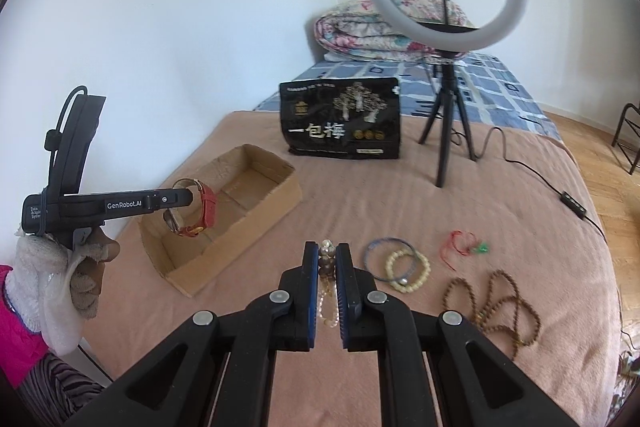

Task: Organize jewelry
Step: 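Carry watch and pearl necklace into the cardboard box and open both grippers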

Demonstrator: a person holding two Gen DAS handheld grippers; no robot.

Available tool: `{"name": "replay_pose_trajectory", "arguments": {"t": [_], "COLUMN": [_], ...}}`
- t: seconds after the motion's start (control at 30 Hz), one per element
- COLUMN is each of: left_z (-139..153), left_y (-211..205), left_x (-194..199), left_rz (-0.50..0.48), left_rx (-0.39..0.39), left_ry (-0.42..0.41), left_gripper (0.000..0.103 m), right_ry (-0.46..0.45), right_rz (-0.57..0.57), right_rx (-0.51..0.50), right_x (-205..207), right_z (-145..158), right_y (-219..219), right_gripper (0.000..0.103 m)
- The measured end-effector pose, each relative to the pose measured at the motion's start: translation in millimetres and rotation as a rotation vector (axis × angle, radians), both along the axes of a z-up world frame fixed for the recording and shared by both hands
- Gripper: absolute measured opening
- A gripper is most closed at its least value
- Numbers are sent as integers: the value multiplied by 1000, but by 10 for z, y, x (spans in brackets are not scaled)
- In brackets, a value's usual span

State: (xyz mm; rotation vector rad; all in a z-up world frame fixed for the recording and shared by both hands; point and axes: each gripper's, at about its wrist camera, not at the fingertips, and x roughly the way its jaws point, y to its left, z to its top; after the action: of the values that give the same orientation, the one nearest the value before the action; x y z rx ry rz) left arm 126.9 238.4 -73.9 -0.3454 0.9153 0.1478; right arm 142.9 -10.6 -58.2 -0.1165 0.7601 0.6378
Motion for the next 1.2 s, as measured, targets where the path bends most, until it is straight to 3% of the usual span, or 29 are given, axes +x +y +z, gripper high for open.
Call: {"name": "replay_pose_trajectory", "arguments": {"t": [0.3, 0.77, 1.2], "left_z": [-152, -395, -505], "left_y": [534, 917, 958], "left_x": [-174, -297, -245], "left_rz": [100, 170, 182], "left_rx": [3, 11, 49], "left_ry": [36, 91, 123], "left_gripper": [6, 6, 6], "right_ry": [12, 53, 102], "right_rz": [84, 195, 213], "right_rx": [33, 104, 87], "right_x": [63, 126, 236], "right_z": [-66, -292, -554], "right_y": [696, 1621, 1842], "right_gripper": [6, 6, 6]}}
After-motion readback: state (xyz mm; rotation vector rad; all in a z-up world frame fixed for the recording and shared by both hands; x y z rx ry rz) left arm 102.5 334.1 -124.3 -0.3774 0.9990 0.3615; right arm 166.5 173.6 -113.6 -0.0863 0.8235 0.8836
